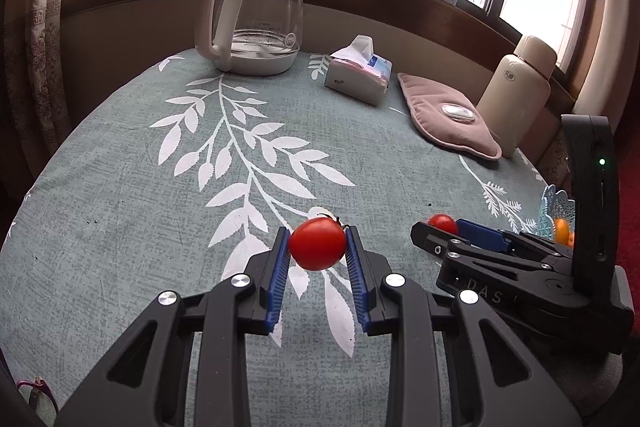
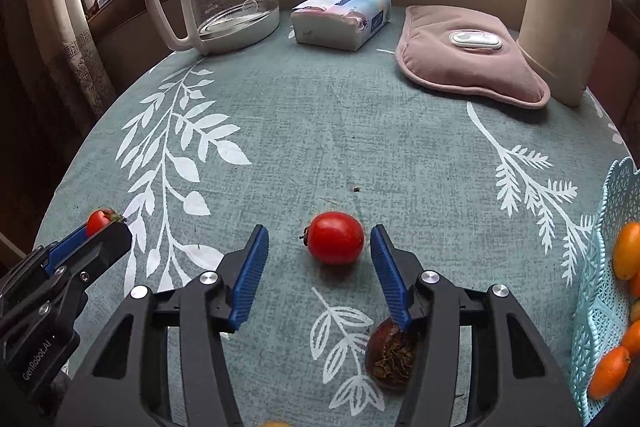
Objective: Organize fruits
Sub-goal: 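Grasp the other red tomato with the right tool while the left tool holds its tomato, then carry the tomato into the basket and open the right tool while the left tool opens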
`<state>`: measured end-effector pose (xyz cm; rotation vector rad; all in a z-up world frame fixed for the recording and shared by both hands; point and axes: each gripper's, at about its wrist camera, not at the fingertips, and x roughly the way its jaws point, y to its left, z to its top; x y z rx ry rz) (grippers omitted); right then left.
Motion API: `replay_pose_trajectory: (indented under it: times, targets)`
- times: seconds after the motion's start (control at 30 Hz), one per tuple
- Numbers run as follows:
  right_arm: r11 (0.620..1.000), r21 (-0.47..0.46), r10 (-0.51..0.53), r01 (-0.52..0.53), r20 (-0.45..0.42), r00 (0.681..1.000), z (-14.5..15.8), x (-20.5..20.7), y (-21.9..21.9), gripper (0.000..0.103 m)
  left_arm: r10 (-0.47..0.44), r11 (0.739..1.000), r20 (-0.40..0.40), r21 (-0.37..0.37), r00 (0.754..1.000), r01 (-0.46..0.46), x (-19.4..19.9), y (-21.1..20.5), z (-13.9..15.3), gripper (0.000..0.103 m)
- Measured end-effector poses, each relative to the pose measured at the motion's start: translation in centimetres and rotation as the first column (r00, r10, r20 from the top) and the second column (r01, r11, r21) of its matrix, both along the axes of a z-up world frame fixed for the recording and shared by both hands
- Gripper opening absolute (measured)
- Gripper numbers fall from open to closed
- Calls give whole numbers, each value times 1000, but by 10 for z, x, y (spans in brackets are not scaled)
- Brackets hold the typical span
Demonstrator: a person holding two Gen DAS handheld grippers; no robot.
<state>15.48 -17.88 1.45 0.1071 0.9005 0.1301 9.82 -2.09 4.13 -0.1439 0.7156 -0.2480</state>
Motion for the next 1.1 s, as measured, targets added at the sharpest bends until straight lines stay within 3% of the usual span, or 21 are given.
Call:
replay_pose_trajectory:
  times: [0.27,0.53,1.1]
  targets:
    - [1000,-11,-14,14,0,1000,-4,3,-3,35,11,1000,-14,-7,1000,-11,3,3,-2,28]
    - [999,37,-38,37,15,999,2,-8,-11,33,0,1000,-14,-1,1000,0,1,-1,-3,28]
    - [980,129,-169,149,155,973,57,-55,-66,33,-19,1000,-15,15,1000,19,0,-8,-4,28]
